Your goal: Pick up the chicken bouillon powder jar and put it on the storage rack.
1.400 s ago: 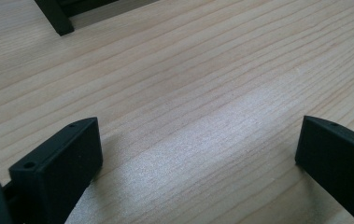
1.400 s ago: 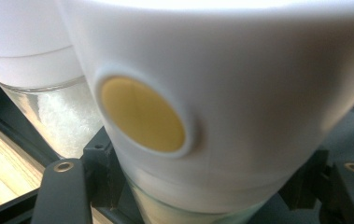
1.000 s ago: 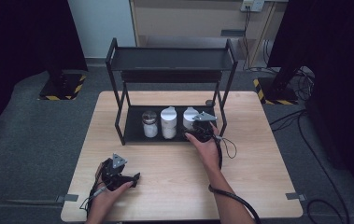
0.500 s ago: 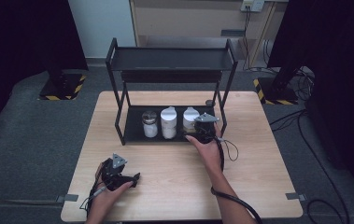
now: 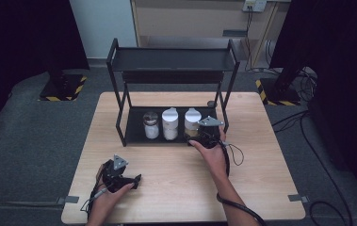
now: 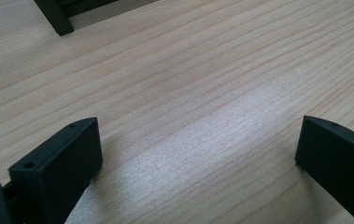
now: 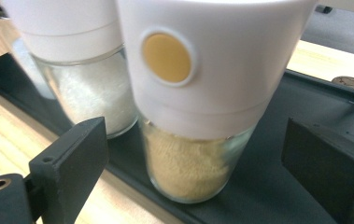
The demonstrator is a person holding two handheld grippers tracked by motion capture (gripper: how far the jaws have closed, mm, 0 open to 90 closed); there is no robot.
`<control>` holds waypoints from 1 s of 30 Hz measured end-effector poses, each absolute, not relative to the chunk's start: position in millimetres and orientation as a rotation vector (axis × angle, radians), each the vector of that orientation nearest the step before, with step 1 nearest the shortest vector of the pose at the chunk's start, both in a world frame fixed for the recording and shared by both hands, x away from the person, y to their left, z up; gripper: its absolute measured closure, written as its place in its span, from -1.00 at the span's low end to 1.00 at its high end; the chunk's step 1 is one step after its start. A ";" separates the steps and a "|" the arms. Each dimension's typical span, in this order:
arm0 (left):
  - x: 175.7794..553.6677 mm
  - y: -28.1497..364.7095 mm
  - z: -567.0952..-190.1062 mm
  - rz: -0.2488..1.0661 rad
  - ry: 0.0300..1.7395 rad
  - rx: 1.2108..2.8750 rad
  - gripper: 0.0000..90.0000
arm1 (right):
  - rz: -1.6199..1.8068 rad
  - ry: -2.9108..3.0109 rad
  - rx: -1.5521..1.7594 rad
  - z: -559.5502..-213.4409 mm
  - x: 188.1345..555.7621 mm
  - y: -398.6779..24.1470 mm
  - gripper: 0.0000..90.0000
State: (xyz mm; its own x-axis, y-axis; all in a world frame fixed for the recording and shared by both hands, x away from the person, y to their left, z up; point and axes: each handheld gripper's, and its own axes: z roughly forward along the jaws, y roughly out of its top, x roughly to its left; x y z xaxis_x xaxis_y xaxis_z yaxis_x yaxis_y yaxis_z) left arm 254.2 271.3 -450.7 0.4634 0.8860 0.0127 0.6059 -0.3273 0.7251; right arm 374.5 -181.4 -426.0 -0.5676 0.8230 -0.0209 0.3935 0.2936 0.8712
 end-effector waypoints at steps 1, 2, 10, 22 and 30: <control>254.2 271.3 -450.7 0.546 1.236 2.055 -1.00 | 1.206 2.098 1.079 -425.5 372.9 -181.8 -0.82; 254.2 271.3 -450.7 0.547 1.236 2.055 -1.00 | 1.204 2.100 1.072 -425.2 371.4 -182.5 -0.82; 254.2 271.3 -450.7 0.547 1.236 2.055 -1.00 | 1.208 2.110 1.044 -424.4 354.8 -189.8 -0.83; 254.2 271.4 -450.7 0.547 1.235 2.055 -1.00 | 1.267 2.134 0.992 -426.3 322.2 -212.1 -0.84; 254.0 271.3 -451.1 0.547 1.237 2.051 -1.00 | 1.281 2.167 0.955 -428.8 303.8 -228.6 -0.85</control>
State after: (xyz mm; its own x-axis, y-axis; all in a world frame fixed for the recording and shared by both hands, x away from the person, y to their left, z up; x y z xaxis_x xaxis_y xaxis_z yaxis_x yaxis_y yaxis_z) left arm 254.0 271.3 -451.1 0.4623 0.8867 0.0115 0.6051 -0.3249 0.7268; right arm 303.8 -228.6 -428.8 -0.6619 0.7490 -0.0283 0.3362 0.3304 0.8819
